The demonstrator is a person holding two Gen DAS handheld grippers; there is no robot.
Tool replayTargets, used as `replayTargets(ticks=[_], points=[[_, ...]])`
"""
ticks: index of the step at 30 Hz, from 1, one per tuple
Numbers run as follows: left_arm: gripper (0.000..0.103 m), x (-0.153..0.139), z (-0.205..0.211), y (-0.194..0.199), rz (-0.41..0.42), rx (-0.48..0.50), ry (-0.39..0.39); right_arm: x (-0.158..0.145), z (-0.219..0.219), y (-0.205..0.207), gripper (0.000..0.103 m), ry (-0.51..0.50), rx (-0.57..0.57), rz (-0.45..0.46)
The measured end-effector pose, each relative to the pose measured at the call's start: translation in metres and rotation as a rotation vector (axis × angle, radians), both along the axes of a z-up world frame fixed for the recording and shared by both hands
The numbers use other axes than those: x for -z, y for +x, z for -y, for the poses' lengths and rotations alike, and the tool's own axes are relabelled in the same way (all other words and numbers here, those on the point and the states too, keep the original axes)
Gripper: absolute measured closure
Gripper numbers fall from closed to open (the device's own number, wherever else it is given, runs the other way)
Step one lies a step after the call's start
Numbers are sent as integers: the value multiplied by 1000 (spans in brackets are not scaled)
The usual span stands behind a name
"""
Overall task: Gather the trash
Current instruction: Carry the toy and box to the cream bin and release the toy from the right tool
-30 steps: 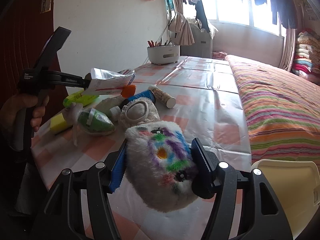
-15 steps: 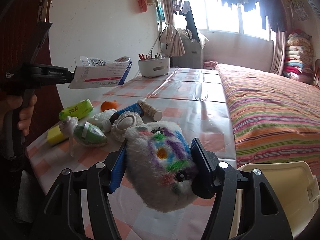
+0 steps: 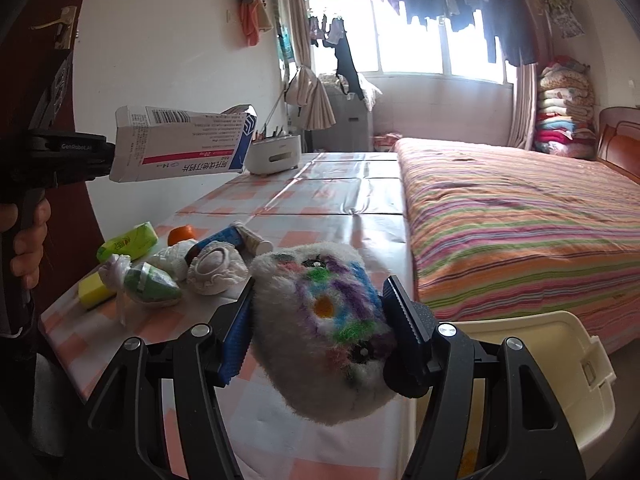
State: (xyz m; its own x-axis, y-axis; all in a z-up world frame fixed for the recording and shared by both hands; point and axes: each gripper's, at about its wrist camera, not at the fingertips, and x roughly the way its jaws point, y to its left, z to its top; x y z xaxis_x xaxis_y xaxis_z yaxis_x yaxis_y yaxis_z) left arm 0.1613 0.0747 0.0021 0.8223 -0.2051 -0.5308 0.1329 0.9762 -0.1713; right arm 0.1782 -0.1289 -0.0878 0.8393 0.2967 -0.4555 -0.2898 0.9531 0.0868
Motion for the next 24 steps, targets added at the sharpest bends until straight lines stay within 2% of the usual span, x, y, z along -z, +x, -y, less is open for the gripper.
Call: replayTargets(ticks=[15,24], points=[[101,5,67,-8,-12,156,20,-7,47,-22,42,5,136,33],[101,10,105,-16,-21,244,42,-2,99,-32,42,15,295,17]])
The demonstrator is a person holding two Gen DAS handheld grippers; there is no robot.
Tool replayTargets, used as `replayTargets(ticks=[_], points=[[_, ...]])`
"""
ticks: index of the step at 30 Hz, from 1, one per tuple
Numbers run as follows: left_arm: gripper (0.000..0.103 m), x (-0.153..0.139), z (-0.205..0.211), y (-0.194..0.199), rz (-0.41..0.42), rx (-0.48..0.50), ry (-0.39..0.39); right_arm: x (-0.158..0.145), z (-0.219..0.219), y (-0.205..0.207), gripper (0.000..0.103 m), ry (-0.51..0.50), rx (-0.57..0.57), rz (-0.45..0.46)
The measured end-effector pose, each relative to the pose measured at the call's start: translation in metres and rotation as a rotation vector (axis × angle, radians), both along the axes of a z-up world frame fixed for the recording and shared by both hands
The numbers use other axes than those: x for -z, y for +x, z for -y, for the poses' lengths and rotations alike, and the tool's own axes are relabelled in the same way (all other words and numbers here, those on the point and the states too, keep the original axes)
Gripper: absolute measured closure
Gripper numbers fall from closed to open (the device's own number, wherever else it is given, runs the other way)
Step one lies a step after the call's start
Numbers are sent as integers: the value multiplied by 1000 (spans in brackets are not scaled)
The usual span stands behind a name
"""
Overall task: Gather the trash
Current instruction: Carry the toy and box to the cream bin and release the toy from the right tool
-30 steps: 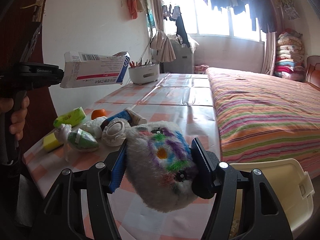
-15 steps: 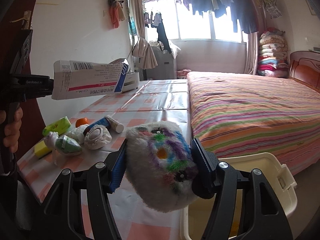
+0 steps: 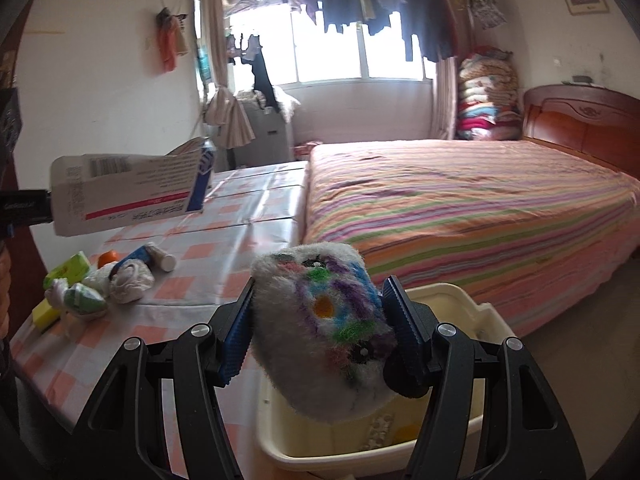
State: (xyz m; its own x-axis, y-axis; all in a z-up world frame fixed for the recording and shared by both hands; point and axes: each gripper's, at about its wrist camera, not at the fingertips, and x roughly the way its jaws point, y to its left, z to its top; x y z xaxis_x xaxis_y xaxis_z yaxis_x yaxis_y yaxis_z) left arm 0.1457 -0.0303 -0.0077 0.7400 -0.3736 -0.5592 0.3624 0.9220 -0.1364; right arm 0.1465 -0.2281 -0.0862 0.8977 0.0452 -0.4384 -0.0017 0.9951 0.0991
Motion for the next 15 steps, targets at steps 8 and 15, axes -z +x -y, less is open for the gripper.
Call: replayTargets(ticks=[8,15], points=[[101,5,30,-3,-16,68,10,17,44,7,40,45,159,-65],[101,9,51,-9,-24,114,25,30,73,14,28,109,273,-129]])
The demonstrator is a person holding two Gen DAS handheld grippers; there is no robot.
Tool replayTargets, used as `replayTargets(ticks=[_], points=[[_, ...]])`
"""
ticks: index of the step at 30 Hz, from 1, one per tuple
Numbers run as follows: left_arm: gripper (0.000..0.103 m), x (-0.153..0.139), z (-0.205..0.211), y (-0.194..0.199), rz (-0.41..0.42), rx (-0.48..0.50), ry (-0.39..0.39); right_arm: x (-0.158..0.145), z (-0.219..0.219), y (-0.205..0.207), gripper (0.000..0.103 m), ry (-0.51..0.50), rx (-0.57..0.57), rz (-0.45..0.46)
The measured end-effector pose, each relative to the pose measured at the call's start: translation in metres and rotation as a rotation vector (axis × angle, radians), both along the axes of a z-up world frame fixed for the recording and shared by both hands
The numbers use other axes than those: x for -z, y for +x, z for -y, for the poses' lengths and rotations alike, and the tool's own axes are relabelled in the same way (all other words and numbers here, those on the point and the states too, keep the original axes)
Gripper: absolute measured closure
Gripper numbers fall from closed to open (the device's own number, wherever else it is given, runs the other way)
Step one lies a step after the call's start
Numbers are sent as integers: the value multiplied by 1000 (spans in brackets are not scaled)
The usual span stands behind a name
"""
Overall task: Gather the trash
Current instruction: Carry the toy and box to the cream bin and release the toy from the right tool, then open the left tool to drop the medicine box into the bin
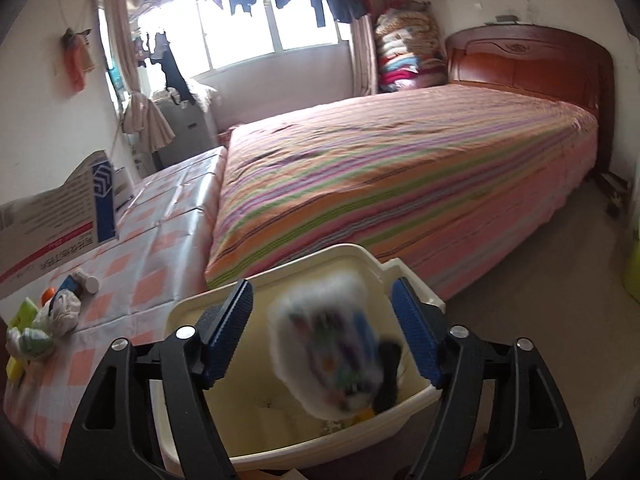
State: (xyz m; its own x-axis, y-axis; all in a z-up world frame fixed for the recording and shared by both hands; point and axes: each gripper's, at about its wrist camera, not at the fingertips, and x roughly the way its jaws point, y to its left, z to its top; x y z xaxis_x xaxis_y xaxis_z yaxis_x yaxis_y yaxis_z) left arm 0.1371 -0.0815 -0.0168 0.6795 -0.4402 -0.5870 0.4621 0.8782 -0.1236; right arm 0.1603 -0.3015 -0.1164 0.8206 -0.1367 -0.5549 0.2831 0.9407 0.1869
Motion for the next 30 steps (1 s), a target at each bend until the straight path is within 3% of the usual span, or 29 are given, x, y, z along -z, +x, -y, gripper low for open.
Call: replayTargets(ticks=[4,7,18,30], points=[[101,3,8,-2,-4,16,8,1,5,-1,19,26,8,5],[101,4,11,-2,-8,23,14,1,5,-2,19,50,4,16],[101,16,46,6,-54,72,2,-18,43,-44,17,116,162,200],[99,54,108,0,-126,194,57,-14,50,-53,17,145,173,219]])
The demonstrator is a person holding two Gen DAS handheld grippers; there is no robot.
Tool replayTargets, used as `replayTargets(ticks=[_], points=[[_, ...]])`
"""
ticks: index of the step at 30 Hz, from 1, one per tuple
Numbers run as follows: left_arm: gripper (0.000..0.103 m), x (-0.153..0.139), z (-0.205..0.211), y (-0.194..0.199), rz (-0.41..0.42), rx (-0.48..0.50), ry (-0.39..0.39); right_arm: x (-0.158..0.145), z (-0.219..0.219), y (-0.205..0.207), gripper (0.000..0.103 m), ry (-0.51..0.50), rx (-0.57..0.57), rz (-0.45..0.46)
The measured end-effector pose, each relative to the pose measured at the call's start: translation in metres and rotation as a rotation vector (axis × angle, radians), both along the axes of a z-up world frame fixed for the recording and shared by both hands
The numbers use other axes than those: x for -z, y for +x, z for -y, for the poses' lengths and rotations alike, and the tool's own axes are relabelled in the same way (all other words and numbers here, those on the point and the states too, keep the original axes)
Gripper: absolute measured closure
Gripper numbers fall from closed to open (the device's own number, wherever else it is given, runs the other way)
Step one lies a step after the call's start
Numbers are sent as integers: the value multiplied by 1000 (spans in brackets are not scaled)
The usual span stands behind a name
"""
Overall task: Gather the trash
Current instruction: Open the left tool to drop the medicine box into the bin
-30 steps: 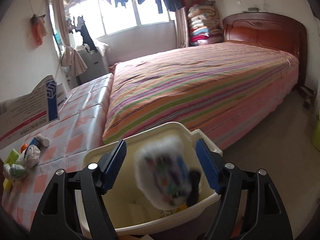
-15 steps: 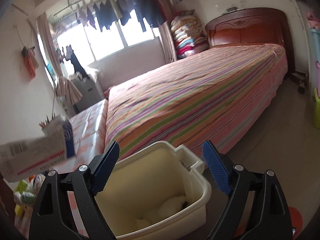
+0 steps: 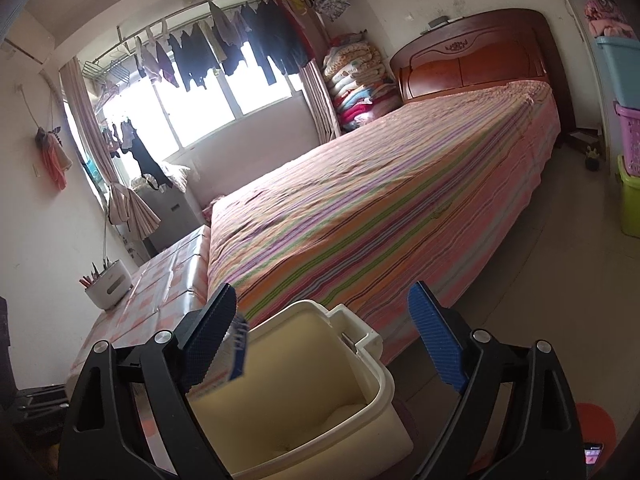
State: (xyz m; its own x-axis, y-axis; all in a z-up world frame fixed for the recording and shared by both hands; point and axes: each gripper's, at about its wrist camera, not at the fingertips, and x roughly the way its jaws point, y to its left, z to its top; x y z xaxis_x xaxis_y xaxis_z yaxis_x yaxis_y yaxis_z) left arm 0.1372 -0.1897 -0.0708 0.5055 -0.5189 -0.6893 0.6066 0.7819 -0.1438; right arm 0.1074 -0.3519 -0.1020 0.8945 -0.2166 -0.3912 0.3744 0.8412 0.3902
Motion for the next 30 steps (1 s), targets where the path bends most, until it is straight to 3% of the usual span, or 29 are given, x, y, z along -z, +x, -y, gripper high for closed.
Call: replayTargets(ticks=[4,5,6,8,11,20,28,30], points=[[94,5,8,-1,-15,6,27,2,3,-3,17,7,-4,1],[85,7,10,-1,-25,11,40,1,4,-4,17,7,-4,3],[61,7,11,-1,-34,13,44,2,5,-4,17,8,-6,2],[22,5,9,-3,-20,-3,23,2,5,-4,17,12,-11,1],[21,-5,2,-10,52,-27,-7,0,3,-3,17,3,-18,1],[21,-35,-32,-12,88,-92,-49,-8,-13,5,17,-15,-69,22],[21,-58,-93,-23,122,-228,-56,-27,-69,23,17,-114,-214,48],[21,-62,-117,-28,119,-263,-90,-31,-90,28,17,-141,-277,61]])
